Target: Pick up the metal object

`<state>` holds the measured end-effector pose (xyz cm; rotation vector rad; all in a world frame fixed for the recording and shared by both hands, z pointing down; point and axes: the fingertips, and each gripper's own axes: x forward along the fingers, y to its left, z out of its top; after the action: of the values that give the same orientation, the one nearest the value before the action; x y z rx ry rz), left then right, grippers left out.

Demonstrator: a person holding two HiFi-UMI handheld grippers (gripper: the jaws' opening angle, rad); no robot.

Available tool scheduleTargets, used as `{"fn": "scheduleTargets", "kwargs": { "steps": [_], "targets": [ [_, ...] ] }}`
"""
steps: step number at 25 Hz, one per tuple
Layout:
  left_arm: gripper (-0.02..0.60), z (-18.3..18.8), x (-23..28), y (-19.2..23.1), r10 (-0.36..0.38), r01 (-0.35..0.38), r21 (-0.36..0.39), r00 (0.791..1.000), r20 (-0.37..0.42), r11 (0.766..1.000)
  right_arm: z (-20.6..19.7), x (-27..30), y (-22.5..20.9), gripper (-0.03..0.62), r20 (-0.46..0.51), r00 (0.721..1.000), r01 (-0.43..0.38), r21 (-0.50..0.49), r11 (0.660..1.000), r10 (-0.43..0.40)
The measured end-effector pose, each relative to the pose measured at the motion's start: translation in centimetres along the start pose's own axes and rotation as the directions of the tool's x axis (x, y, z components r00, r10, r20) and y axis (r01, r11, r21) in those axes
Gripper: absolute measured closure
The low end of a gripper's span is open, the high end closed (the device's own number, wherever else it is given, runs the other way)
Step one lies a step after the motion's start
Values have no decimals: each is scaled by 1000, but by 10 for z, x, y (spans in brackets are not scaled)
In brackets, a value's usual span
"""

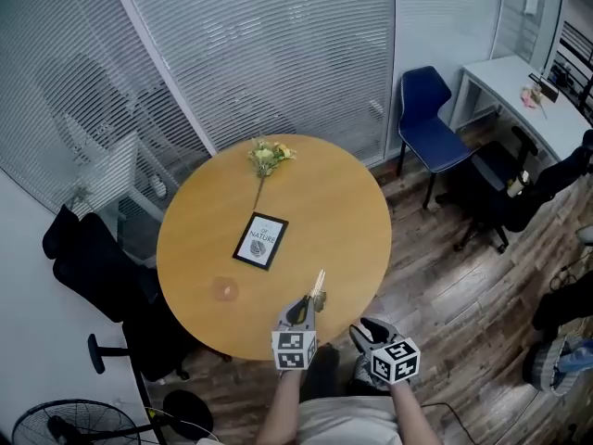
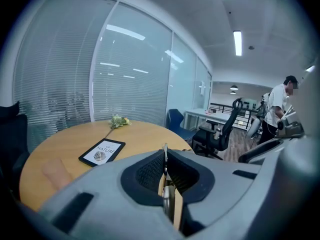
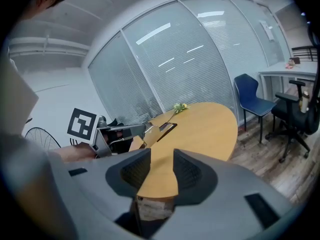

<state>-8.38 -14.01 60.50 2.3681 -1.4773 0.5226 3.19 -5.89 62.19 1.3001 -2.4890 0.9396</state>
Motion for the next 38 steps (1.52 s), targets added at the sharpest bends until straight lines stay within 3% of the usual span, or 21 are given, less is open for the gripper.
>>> {"fn": "scheduleTargets", "kwargs": {
  "steps": [10,18,28,38],
  "targets": [
    [560,-13,-51,-28,-5,6,-38,999,36,999,-11,-38,14,476,26,1000,10,-33,999,-9],
    [560,-12,-75,-38,-35,36,-15,999,34,999,-28,-52,28,512,32,999,31,-7,1000,-30],
    [560,-10,-107,8,-96,95,16,995,30,995,-20,-25,63,592,114,987,105,51,993,-110],
    [560,-27,-132,52,-109,108,22,993,42,994,-40,7,110,597,127,986,107,38,993,-111]
  ]
}}
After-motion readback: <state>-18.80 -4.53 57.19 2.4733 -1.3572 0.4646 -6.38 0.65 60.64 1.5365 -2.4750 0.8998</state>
